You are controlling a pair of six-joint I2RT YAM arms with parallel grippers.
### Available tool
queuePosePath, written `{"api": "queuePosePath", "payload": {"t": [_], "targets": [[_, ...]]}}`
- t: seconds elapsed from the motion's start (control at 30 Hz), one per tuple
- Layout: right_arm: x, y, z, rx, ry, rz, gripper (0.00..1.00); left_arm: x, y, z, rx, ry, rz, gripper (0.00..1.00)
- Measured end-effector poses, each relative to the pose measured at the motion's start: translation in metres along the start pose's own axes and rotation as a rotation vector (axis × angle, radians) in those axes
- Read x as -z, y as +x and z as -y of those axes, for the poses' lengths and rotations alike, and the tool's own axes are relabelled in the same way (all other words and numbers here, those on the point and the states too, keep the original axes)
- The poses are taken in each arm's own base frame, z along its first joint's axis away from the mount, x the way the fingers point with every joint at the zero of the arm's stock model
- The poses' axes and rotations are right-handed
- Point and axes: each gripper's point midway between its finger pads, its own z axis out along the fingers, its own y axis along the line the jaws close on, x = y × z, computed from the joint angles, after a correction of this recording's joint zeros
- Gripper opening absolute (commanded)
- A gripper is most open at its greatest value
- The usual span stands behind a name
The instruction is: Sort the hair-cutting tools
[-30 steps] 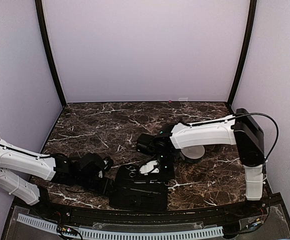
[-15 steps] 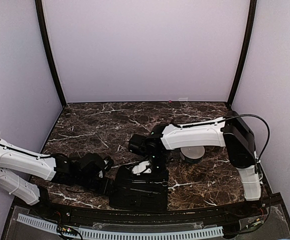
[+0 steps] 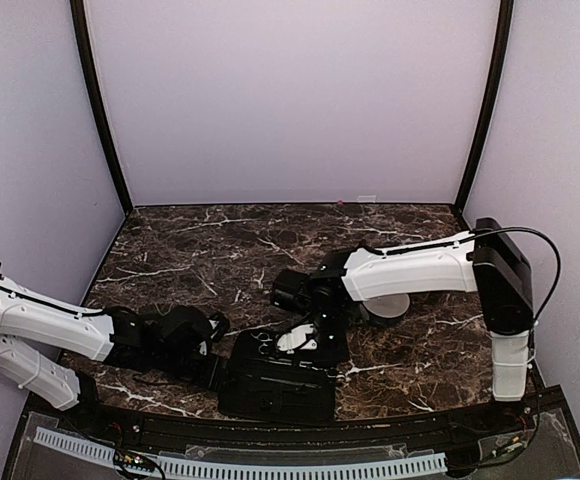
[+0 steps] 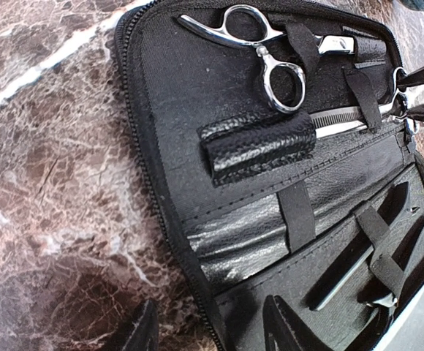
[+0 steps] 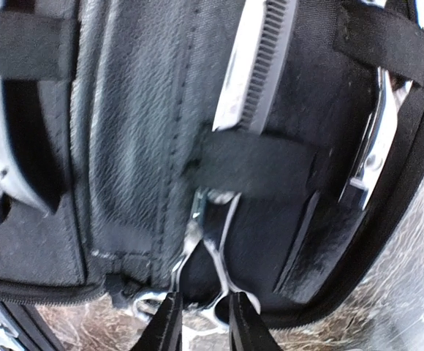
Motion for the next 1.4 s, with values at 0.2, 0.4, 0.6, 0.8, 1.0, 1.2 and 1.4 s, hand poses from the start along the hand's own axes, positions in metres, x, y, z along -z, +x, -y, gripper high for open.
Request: {"api": "queuePosePath", "payload": {"t": [0.2, 0.4, 0.6, 0.8, 1.0, 1.2, 1.4], "targets": [[0.008, 0.007, -0.006, 0.0, 0.002, 0.023, 0.3, 0.0, 0.0, 0.0, -0.003, 0.0, -0.001, 0.5], [0.007, 0.004, -0.005, -0.001, 0.004, 0.038, 0.31, -0.001, -0.001, 0.001, -0.003, 0.0, -0.001, 0.5], [0.011, -0.01, -0.001, -0.005, 0.001, 0.075, 0.31, -0.002, -0.002, 0.002, -0.003, -0.002, -0.003, 0.5], [-0.002, -0.019, 0.0, -0.01, -0.023, 0.08, 0.23, -0.003, -0.003, 0.004, -0.004, -0.002, -0.006, 0.5], [-0.007, -0.028, 0.003, -0.024, -0.037, 0.079, 0.09, -0.005, -0.005, 0.006, -0.01, 0.001, -0.009, 0.49], [0.001, -0.049, 0.01, -0.028, -0.034, 0.121, 0.14, -0.005, -0.005, 0.007, -0.011, 0.003, -0.009, 0.5], [-0.001, -0.041, 0.006, -0.024, -0.034, 0.106, 0.21, -0.005, -0.005, 0.007, -0.011, 0.003, -0.008, 0.5]]}}
